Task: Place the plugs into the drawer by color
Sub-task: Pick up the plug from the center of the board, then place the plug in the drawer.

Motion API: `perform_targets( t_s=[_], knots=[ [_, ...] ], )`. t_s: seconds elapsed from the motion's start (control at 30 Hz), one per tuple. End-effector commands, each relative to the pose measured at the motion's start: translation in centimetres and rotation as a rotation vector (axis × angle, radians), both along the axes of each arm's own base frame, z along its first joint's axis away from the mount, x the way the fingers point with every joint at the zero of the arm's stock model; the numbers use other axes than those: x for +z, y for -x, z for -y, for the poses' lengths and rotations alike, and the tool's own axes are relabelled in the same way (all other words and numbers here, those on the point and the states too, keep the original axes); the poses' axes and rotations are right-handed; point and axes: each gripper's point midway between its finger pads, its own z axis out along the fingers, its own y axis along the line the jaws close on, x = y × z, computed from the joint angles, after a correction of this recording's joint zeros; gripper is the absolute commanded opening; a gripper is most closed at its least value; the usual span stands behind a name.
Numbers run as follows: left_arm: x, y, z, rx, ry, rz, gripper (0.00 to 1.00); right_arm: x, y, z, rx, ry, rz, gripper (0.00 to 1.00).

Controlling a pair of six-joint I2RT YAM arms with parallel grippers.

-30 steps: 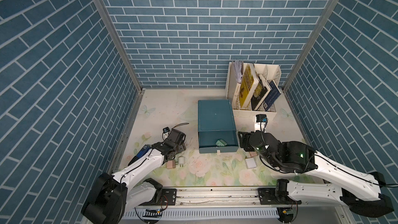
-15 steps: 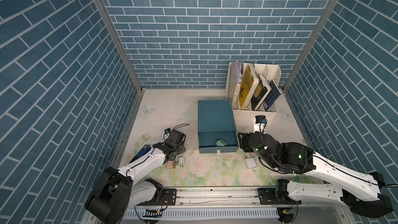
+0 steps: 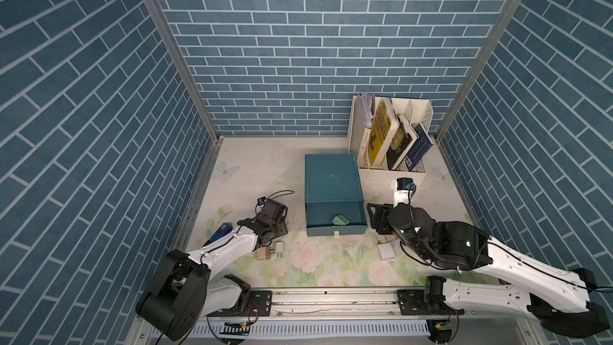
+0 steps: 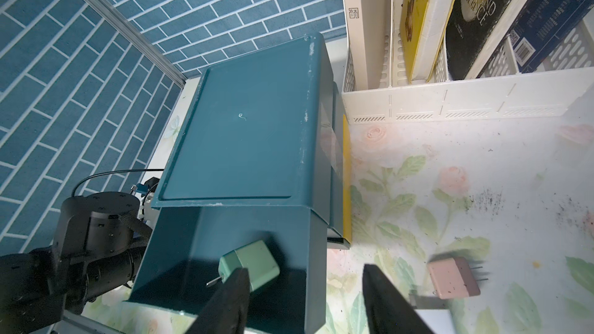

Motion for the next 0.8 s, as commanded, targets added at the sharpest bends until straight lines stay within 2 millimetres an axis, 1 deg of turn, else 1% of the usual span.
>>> perform_targets(
  t_s=[0.0,0.03,0.13,0.17,0.2,0.23,0.3,0.33,0.4,0.43,0.47,0.53,0.57,0.6,0.67,0.73,0.77],
  knots=[
    [-1.3,1.0,-0.6,-0.016,-0.034,-0.054,0.60,0.1,0.1,0.0,0.015,-0.009,0.011,0.58],
    [-1.3,1.0,-0.6,-0.015,-0.036,-0.053,0.54,0.0,0.1,0.1,0.014,-0.007,0.013,0.58],
    [-0.5,0.7,-0.6,-0.007,-0.037,-0.040,0.31,-0.3,0.2,0.4,0.007,-0.013,0.010,0.57],
    [0.1,0.6,-0.6,-0.006,-0.033,-0.026,0.23,-0.3,0.2,0.4,0.011,-0.017,0.009,0.56],
    [1.1,0.1,-0.7,-0.001,-0.036,-0.002,0.18,-0.2,0.3,0.3,0.016,-0.021,0.010,0.56],
    [2.7,-0.5,-0.7,0.002,-0.039,0.033,0.14,-0.3,0.3,0.3,0.021,-0.017,0.013,0.56],
    [6.1,-1.5,-0.9,0.013,-0.048,0.106,0.07,-0.3,0.3,0.1,0.033,-0.019,0.019,0.55],
    [8.5,-2.0,-0.9,0.015,-0.039,0.156,0.04,-0.2,0.4,-0.1,0.042,-0.023,0.020,0.55],
    [13.7,-2.8,-0.8,0.013,-0.011,0.264,0.00,0.1,0.5,-0.6,0.066,-0.029,0.028,0.55],
    [16.8,-3.0,-0.5,0.002,0.019,0.332,0.00,0.2,0.5,-0.8,0.076,-0.031,0.034,0.54],
    [19.9,-3.1,-0.2,-0.016,0.051,0.399,0.00,0.3,0.5,-0.9,0.082,-0.032,0.039,0.54],
    [25.1,-2.9,0.8,-0.062,0.127,0.512,0.00,0.4,0.4,-0.9,0.078,-0.031,0.047,0.54],
    [27.6,-2.5,1.7,-0.108,0.182,0.565,0.00,0.6,0.4,-0.9,0.079,-0.035,0.049,0.54],
    [29.5,-2.2,2.7,-0.151,0.234,0.604,0.00,0.8,0.4,-1.0,0.081,-0.037,0.052,0.54],
    [32.9,-0.8,5.5,-0.269,0.355,0.676,0.00,0.9,0.3,-0.9,0.081,-0.028,0.060,0.54],
    [34.4,0.9,8.7,-0.397,0.460,0.697,0.00,0.8,0.2,-0.4,0.070,-0.010,0.066,0.54],
    [34.6,2.0,10.7,-0.479,0.509,0.694,0.00,0.7,0.2,-0.1,0.061,-0.002,0.065,0.54]
  ],
)
